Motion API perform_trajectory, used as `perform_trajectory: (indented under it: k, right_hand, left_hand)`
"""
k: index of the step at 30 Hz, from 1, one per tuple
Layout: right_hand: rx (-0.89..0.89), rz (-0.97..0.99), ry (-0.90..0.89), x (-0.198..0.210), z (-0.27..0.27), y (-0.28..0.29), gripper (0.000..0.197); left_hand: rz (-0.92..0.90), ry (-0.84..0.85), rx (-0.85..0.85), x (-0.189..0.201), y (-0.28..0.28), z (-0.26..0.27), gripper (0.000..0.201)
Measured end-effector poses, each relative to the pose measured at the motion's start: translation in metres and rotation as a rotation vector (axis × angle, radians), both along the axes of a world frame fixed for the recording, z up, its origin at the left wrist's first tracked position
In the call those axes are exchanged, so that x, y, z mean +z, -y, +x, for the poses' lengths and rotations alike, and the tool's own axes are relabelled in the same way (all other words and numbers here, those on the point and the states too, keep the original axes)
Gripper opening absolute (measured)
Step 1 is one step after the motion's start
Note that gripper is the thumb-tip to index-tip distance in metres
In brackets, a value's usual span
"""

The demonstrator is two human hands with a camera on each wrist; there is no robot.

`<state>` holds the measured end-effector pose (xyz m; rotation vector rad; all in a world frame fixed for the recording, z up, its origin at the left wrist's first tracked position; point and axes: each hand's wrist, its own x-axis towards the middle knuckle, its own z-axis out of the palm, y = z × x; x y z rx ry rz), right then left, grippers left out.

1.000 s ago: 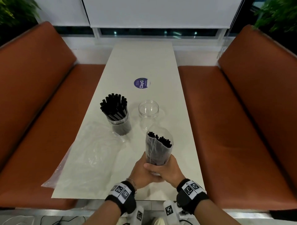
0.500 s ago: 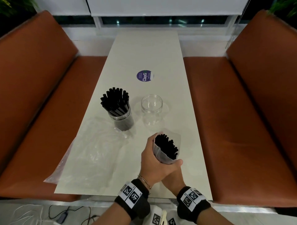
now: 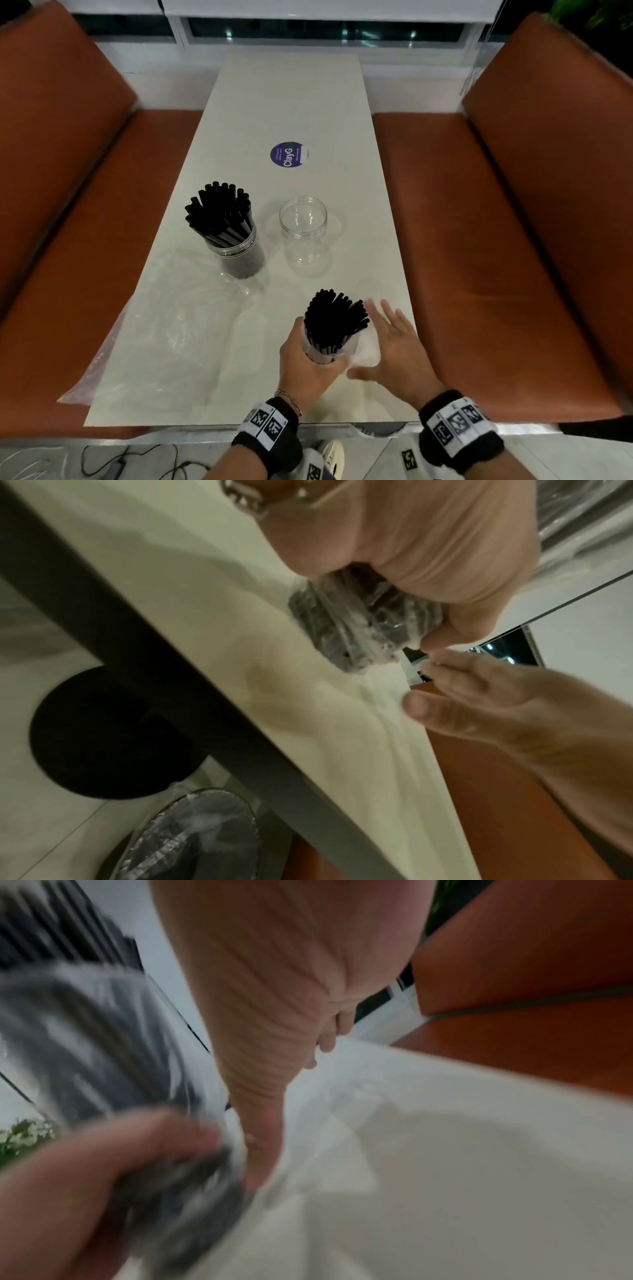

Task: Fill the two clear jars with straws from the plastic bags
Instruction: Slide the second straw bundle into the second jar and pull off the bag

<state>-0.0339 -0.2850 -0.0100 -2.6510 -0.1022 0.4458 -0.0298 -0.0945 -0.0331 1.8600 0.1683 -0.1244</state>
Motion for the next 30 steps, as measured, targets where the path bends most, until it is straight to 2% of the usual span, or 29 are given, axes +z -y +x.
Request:
perform_trajectory:
  k: [3,6,8,13,18,23,26,30]
  right_hand:
    - [-0.043,-0.081,0.098,0.02,0.021,0.013,0.113]
    - [-0.104,0.005,0.175,0.045,0.051,0.007,0.089]
    - [-0.162,0.074,0.198,0.064,0.078,-0.004,0.082]
    - [-0.128,0.215,0.22,0.079,0.146,-0.047,0.101]
    - [-0.094,0.234,0.175,0.071,0.195,-0.086,0.12]
    - [-0.116,0.266,0.207,0.054,0.207,-0.089,0.109]
    - [-0.059,0.265,0.221,0.047,0.192,-0.077,0.105]
    - [-0.048,0.327,0.217,0.041,0.152,-0.055,0.123]
  left_hand:
    - [0.012,-0.002,-0.001,-0.004,0.0,0.0,0.065]
    - [0.022,0.011,-0.006,-0.003,0.0,0.001,0.061]
    - [0.012,0.023,-0.013,-0.001,-0.004,0.002,0.056]
    - [0.025,0.064,0.033,0.022,-0.033,0.005,0.049]
    - [0.101,-0.037,0.049,0.062,-0.076,0.01,0.048]
    - [0.161,-0.17,0.001,0.113,-0.096,0.014,0.045]
    - [0.303,-0.161,-0.053,0.134,-0.1,0.022,0.045]
    - [0.719,-0.105,-0.176,0.149,-0.101,0.049,0.054]
